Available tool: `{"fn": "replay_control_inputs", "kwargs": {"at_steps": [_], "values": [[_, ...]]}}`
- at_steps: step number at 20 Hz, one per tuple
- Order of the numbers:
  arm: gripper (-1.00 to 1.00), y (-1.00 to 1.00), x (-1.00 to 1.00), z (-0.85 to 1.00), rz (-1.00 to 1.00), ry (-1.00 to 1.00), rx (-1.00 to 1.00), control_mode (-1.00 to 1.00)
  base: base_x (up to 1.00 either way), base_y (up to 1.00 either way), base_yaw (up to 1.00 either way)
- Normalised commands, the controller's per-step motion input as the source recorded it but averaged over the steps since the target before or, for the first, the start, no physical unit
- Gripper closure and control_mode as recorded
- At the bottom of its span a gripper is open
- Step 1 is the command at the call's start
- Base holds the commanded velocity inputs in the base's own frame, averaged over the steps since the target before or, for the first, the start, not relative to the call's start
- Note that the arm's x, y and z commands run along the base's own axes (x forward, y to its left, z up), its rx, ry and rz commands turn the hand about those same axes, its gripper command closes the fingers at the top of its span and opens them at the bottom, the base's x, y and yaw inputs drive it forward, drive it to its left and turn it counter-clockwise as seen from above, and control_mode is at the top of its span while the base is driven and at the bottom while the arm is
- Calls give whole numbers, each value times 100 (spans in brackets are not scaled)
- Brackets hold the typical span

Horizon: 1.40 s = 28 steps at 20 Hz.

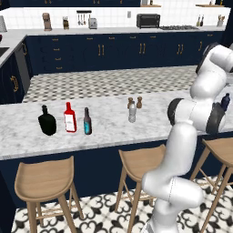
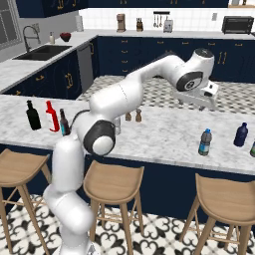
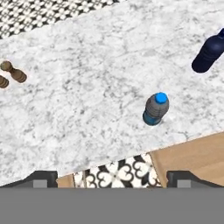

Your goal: Move the plastic bottles in the middle to the plastics group, and the glass bottles in the middle to the glass group.

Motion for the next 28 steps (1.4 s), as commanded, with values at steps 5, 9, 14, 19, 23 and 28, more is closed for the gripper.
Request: {"fn": "replay_control_inputs", "kwargs": {"at_steps": [5,9,14,19,23,28], "values": [[-100,100,-58,-22,12,-9,-29,-100,0,0,0],[-100,100,-55,-16,27,0,-36,-100,0,0,0],[-100,100,-7,47,21,0,-19,-100,0,0,0],[-100,100,-25,82,17,3,-6,-100,0,0,0],[-100,100,-50,-3,27,0,2,-100,0,0,0],[-100,100,-16,-6,23,-1,9,-100,0,0,0]]}}
